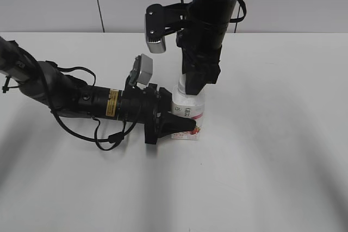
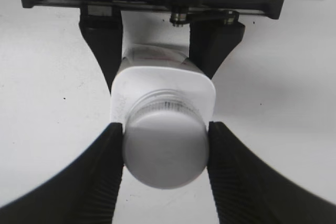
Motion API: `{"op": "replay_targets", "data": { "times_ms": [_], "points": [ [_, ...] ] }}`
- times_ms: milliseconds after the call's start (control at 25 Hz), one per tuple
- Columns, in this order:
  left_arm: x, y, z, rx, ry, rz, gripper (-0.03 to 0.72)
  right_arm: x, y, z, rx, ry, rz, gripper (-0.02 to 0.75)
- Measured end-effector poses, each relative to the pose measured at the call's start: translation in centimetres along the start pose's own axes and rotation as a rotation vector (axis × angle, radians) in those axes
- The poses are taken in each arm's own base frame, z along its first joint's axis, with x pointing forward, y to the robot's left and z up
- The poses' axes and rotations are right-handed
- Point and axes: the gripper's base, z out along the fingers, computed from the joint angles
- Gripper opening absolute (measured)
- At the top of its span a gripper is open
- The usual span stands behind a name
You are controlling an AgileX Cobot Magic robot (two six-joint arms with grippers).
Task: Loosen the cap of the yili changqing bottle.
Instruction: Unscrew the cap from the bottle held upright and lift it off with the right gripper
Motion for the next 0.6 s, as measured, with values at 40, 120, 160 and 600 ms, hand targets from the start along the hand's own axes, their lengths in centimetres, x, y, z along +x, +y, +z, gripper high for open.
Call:
{"op": "replay_targets", "data": {
  "times_ms": [40,120,160,600],
  "points": [
    [0.00,0.00,0.00,0.000,0.000,0.000,0.405,0.00,0.00,0.00,0.000,0.000,-0.001,0.389],
    [0.00,0.00,0.00,0.000,0.000,0.000,0.405,-0.05,0.02,0.00,-0.002,-0.005,0.001,0.389],
    [0.00,0.00,0.00,0.000,0.000,0.000,0.405,-0.10,0.04,0.00,-0.004,-0.011,0.004,0.389],
    [0.01,-0.01,0.00,0.001,0.001,0.003,0.405,-0.35,0.12,-0.02,-0.016,-0.043,0.048,0.390]
  ]
}}
